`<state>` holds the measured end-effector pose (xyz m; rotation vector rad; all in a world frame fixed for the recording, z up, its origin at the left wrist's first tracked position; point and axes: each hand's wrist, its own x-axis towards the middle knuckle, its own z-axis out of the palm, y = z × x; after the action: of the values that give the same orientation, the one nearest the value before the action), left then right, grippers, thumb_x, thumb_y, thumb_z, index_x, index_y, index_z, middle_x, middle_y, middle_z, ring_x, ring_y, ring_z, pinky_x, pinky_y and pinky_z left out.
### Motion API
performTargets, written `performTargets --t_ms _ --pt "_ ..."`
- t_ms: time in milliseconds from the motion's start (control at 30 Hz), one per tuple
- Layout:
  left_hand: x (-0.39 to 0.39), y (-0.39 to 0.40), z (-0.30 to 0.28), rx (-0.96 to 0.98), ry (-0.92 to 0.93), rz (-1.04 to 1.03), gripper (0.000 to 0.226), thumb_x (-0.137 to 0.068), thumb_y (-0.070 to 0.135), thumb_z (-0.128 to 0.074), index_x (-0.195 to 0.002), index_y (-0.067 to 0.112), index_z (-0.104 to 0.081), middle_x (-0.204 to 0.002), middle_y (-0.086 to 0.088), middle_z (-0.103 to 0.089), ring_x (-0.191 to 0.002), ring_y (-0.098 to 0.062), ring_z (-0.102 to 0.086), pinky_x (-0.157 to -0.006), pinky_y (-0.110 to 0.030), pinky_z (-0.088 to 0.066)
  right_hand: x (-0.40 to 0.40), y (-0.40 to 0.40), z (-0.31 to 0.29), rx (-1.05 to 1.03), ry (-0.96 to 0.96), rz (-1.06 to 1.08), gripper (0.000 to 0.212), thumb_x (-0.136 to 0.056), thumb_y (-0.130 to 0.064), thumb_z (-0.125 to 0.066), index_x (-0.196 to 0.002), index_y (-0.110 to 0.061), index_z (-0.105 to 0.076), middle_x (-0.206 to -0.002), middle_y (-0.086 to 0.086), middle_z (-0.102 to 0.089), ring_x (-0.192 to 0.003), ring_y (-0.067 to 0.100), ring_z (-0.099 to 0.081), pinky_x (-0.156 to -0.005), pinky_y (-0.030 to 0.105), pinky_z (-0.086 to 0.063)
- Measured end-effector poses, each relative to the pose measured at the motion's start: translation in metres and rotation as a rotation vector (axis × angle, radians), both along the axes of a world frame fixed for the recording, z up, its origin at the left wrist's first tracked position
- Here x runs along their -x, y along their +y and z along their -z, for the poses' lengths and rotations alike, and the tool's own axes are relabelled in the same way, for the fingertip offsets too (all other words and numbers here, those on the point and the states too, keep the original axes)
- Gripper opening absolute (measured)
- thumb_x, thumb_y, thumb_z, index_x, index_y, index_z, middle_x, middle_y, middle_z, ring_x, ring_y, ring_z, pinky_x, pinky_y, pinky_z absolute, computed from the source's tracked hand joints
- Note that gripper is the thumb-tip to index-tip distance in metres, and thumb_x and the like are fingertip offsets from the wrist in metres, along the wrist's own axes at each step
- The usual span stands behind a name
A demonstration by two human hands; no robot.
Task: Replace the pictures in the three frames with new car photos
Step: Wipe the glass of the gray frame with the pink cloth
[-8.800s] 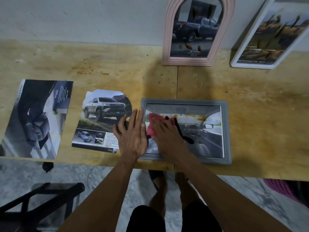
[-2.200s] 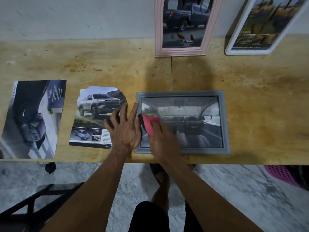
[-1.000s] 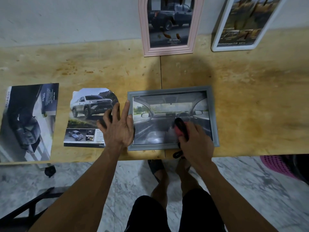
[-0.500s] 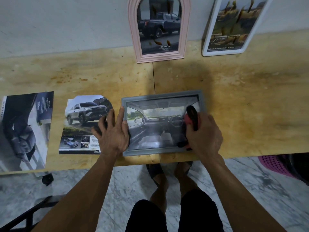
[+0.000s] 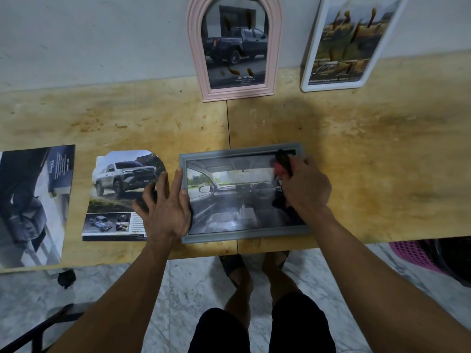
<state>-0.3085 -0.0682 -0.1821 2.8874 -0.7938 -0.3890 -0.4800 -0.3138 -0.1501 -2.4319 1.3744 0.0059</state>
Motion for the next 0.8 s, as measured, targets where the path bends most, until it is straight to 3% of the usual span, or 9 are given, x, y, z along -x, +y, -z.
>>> performTargets --t_ms 133,233,400,533,667,800 --pt "-0.001 -0.003 -0.002 -0.025 0.018 -0.012 0.051 -0.103 0.055 -0.011 -0.154 0.052 -0.005 -0.163 0.004 -0.016 -0.143 -0.033 -0.016 -0.109 -0.066 -0.012 0.016 -0.008 -0.013 -0.178 -0.278 0.174 0.020 -0.085 -0.027 -0.059 -0.104 -0.027 -0.063 -0.097 -0.002 -0.059 -0.081 0.023 -0.061 -0.067 0.033 -0.048" --pt "0.001 -0.004 -0.005 -0.031 0.028 -0.029 0.051 -0.104 0.053 -0.015 -0.154 0.052 -0.007 -0.163 0.002 -0.016 -0.144 -0.033 -0.014 -0.110 -0.066 -0.009 0.033 -0.021 -0.021 -0.092 -0.408 0.346 0.025 -0.083 -0.023 -0.061 -0.108 -0.024 -0.064 -0.095 0.004 -0.064 -0.084 0.024 -0.063 -0.065 0.033 -0.050" --pt "0.008 -0.014 -0.015 -0.025 0.008 -0.064 0.047 -0.104 0.046 -0.026 -0.151 0.042 -0.026 -0.156 -0.005 -0.027 -0.138 -0.035 -0.022 -0.108 -0.063 -0.015 0.071 -0.054 -0.022 0.196 -0.124 0.342 0.032 -0.089 -0.019 -0.060 -0.121 -0.024 -0.058 -0.112 0.013 -0.049 -0.096 0.036 -0.054 -0.071 0.041 -0.043" --pt "0.012 -0.021 -0.020 0.013 -0.014 -0.137 0.034 -0.102 0.035 -0.040 -0.132 0.024 -0.049 -0.139 -0.013 -0.042 -0.125 -0.037 -0.034 -0.102 -0.057 -0.025 0.082 -0.059 -0.010 0.131 0.131 0.184 0.034 -0.088 -0.025 -0.055 -0.120 -0.015 -0.049 -0.115 0.017 -0.040 -0.106 0.040 -0.044 -0.081 0.052 -0.041" --pt "0.016 -0.028 -0.024 0.024 0.040 -0.228 0.032 -0.103 0.034 -0.040 -0.125 0.018 -0.056 -0.137 -0.016 -0.044 -0.126 -0.038 -0.035 -0.103 -0.054 -0.025 0.072 -0.049 -0.012 0.020 0.155 0.206 0.049 -0.077 -0.037 -0.054 -0.120 -0.015 -0.045 -0.122 0.014 -0.038 -0.112 0.037 -0.039 -0.087 0.052 -0.037" --pt "0.019 -0.032 -0.028 0.034 0.058 -0.260 0.033 -0.103 0.033 -0.040 -0.123 0.015 -0.059 -0.134 -0.018 -0.047 -0.125 -0.037 -0.037 -0.104 -0.053 -0.026 0.064 -0.037 -0.018 0.107 0.146 0.218 0.051 -0.073 -0.037 -0.055 -0.120 -0.020 -0.050 -0.125 0.013 -0.039 -0.112 0.034 -0.036 -0.090 0.049 -0.033"
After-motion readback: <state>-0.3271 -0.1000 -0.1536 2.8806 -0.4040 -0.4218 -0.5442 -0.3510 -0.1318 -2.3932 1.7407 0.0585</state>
